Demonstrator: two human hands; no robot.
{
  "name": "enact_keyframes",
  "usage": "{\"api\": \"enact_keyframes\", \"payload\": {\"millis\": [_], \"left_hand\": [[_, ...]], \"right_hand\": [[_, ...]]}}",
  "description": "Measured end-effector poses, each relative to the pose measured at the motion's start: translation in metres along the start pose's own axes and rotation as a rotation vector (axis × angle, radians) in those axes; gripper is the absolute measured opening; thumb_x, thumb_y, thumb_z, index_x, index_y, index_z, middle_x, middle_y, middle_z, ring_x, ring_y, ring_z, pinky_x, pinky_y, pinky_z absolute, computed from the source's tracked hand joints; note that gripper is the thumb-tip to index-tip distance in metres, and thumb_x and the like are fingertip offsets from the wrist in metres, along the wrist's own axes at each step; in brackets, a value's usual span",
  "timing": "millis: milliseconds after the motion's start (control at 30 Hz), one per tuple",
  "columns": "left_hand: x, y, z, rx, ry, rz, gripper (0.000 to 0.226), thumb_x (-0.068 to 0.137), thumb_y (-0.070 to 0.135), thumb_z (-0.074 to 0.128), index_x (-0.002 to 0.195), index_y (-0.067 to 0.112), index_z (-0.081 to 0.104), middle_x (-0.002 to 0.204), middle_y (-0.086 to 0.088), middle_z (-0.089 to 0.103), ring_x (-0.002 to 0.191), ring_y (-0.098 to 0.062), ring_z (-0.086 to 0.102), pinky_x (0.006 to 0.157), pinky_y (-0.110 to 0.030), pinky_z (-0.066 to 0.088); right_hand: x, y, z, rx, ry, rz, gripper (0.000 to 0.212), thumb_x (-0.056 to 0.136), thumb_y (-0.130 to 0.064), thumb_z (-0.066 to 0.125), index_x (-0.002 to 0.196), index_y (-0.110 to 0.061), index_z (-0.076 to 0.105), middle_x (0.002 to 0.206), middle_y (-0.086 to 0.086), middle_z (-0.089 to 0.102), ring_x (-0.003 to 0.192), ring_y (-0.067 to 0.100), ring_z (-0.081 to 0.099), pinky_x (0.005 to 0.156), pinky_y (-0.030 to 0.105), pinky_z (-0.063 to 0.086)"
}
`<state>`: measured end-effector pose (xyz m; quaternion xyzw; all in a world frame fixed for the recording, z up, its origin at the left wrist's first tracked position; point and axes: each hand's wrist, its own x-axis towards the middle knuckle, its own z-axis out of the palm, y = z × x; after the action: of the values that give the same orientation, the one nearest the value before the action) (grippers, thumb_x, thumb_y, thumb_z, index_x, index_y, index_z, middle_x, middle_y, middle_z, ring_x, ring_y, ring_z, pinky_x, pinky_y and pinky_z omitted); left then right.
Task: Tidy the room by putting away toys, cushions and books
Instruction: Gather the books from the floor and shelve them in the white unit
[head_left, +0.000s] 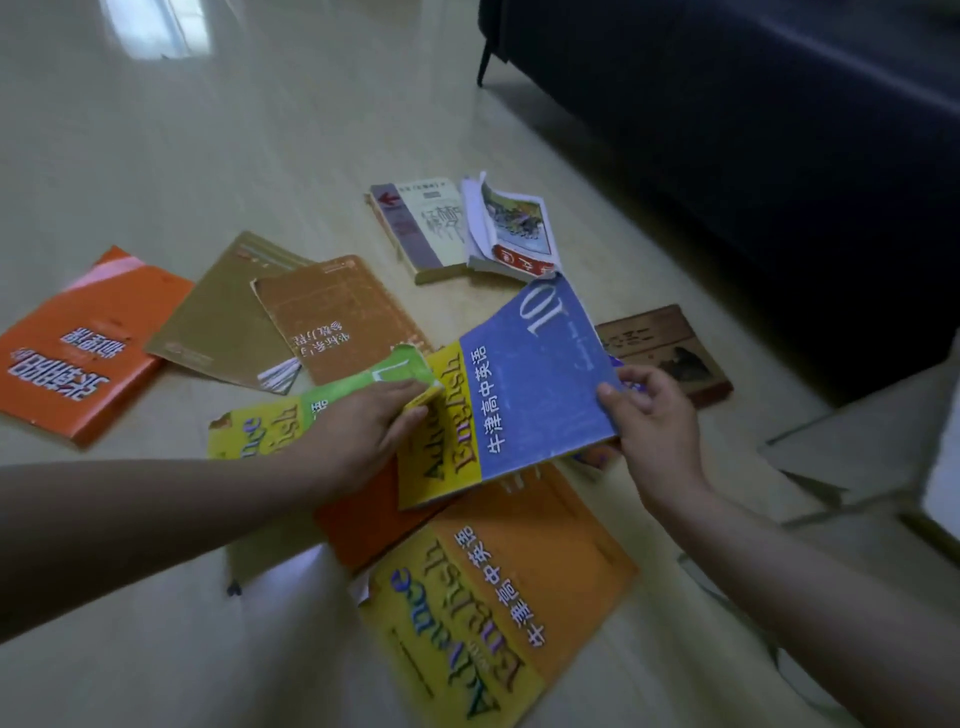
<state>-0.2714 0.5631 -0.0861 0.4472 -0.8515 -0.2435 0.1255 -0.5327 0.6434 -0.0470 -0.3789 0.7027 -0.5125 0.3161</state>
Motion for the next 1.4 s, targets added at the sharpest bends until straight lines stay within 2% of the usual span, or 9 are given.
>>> {"api": "enact_keyframes", "payload": {"millis": [167, 367, 600, 800, 933, 1000, 1133, 1267, 1400], "left_hand": [[-0.001, 0.020, 0.009, -0.019, -0.012, 0.071, 0.051, 0.098, 0.044, 0.033, 0.139, 0.019, 0.048, 0.142, -0.001, 0.051, 0.127, -0.022, 0.048, 0.096, -0.023, 0.035], [-0.008, 0.027, 0.027, 0.027, -0.087, 0.097, 0.062, 0.091, 0.051, 0.024, 0.140, 0.022, 0.047, 0.140, 0.000, 0.053, 0.124, -0.023, 0.051, 0.098, -0.031, 0.041], [-0.005, 0.056, 0.048, 0.013, -0.175, 0.128, 0.057, 0.096, 0.048, 0.025, 0.139, 0.019, 0.048, 0.135, -0.005, 0.057, 0.118, -0.026, 0.053, 0.094, -0.030, 0.042], [0.002, 0.057, 0.058, 0.033, -0.233, 0.132, 0.060, 0.092, 0.056, 0.020, 0.127, 0.022, 0.056, 0.111, -0.010, 0.064, 0.097, -0.028, 0.058, 0.080, -0.039, 0.048], [0.007, 0.063, 0.067, 0.068, -0.249, 0.119, 0.042, 0.101, 0.043, 0.030, 0.127, 0.022, 0.055, 0.105, -0.007, 0.063, 0.093, -0.027, 0.057, 0.071, -0.033, 0.043], [0.007, 0.064, 0.071, 0.047, -0.261, 0.119, 0.043, 0.101, 0.043, 0.030, 0.127, 0.019, 0.055, 0.106, -0.009, 0.063, 0.096, -0.029, 0.058, 0.074, -0.033, 0.044], [0.005, 0.063, 0.074, 0.055, -0.320, 0.110, 0.052, 0.098, 0.044, 0.040, 0.140, 0.015, 0.048, 0.133, -0.009, 0.057, 0.118, -0.024, 0.054, 0.094, -0.027, 0.040], [0.005, 0.047, 0.064, 0.053, -0.206, -0.001, 0.047, 0.097, 0.041, 0.045, 0.132, 0.012, 0.055, 0.131, -0.008, 0.058, 0.114, -0.023, 0.057, 0.092, -0.029, 0.042], [0.008, 0.015, 0.056, 0.185, -0.169, -0.104, 0.051, 0.094, 0.040, 0.053, 0.135, 0.011, 0.049, 0.138, -0.009, 0.051, 0.122, -0.026, 0.049, 0.097, -0.031, 0.039]], "right_hand": [[-0.031, 0.031, -0.030, 0.020, -0.011, 0.130, 0.031, 0.093, -0.014, 0.061, 0.124, -0.018, 0.056, 0.099, 0.009, 0.073, 0.088, 0.017, 0.072, 0.078, 0.037, 0.059], [-0.054, 0.070, -0.038, 0.116, -0.082, 0.203, 0.027, 0.091, 0.004, 0.056, 0.116, 0.000, 0.065, 0.096, 0.009, 0.072, 0.076, 0.010, 0.069, 0.068, 0.023, 0.057], [-0.077, 0.104, -0.053, 0.021, -0.146, 0.244, 0.026, 0.090, 0.008, 0.055, 0.092, -0.013, 0.070, 0.082, -0.003, 0.075, 0.074, 0.009, 0.069, 0.069, 0.022, 0.054], [-0.074, 0.126, -0.058, -0.437, -0.138, 0.292, 0.010, 0.084, -0.020, 0.069, 0.076, -0.014, 0.068, 0.052, -0.006, 0.055, 0.056, 0.007, 0.052, 0.058, 0.027, 0.040], [-0.067, 0.132, -0.053, -0.497, -0.140, 0.282, 0.014, 0.086, -0.025, 0.067, 0.080, -0.012, 0.067, 0.060, -0.003, 0.057, 0.064, 0.014, 0.056, 0.058, 0.025, 0.039], [-0.064, 0.133, -0.048, -0.513, -0.118, 0.287, 0.011, 0.087, -0.024, 0.066, 0.082, -0.014, 0.066, 0.063, -0.004, 0.058, 0.068, 0.014, 0.057, 0.056, 0.019, 0.037], [-0.058, 0.127, -0.042, -0.536, -0.065, 0.217, 0.008, 0.088, -0.022, 0.064, 0.093, -0.016, 0.067, 0.079, -0.005, 0.063, 0.081, 0.012, 0.058, 0.061, 0.018, 0.036], [-0.050, 0.105, -0.032, -0.501, -0.042, 0.035, 0.011, 0.094, -0.021, 0.056, 0.096, -0.018, 0.066, 0.089, -0.009, 0.063, 0.079, 0.000, 0.056, 0.063, 0.006, 0.037], [-0.045, 0.097, -0.012, -0.538, -0.231, 0.144, 0.019, 0.094, -0.030, 0.053, 0.091, -0.017, 0.066, 0.081, -0.005, 0.065, 0.077, 0.012, 0.058, 0.062, 0.021, 0.039]]}}
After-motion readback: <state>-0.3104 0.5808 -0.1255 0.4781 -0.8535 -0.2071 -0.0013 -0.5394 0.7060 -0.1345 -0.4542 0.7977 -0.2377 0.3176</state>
